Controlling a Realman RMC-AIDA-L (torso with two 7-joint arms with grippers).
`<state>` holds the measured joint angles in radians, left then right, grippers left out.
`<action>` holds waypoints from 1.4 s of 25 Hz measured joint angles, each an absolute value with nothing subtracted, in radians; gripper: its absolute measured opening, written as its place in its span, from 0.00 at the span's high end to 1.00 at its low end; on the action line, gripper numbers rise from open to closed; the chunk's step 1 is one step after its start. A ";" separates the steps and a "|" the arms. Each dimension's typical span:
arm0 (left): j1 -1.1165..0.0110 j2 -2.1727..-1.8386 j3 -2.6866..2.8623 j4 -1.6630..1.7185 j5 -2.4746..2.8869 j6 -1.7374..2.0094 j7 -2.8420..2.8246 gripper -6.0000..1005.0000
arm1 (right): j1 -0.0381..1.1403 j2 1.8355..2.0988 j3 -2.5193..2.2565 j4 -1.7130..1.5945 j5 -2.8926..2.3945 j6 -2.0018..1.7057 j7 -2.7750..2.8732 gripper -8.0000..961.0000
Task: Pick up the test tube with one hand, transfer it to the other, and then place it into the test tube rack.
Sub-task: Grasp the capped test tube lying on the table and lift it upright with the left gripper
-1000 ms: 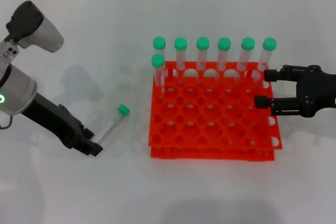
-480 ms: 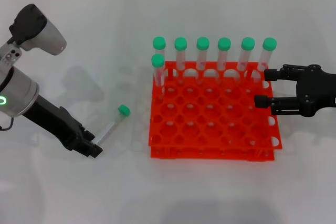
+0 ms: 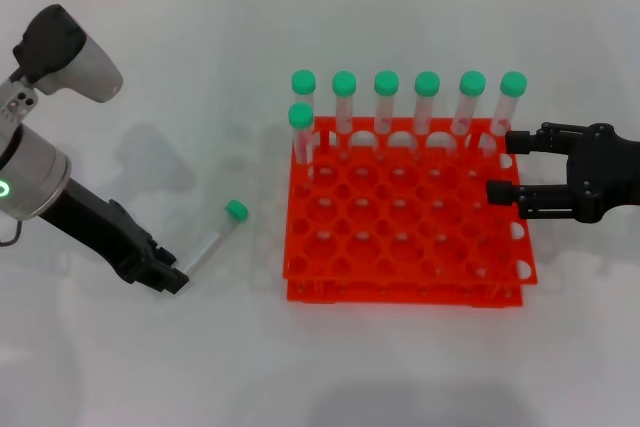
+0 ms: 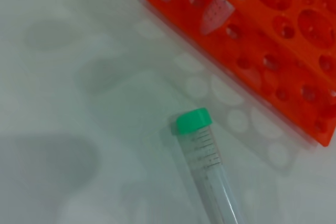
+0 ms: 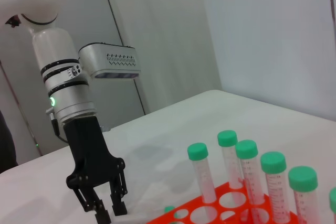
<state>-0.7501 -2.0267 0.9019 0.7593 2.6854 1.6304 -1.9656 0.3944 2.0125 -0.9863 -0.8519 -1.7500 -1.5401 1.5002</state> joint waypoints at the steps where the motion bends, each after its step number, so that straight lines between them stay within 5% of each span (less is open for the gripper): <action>1: -0.750 -2.027 0.902 0.759 2.688 1.628 -1.966 0.66 | 0.394 2.013 -0.986 -0.852 -1.750 -1.540 1.500 0.19; 35: -0.749 -2.029 0.902 0.758 2.701 1.606 -1.978 0.82 | 0.394 2.013 -0.986 -0.861 -1.738 -1.535 1.499 0.20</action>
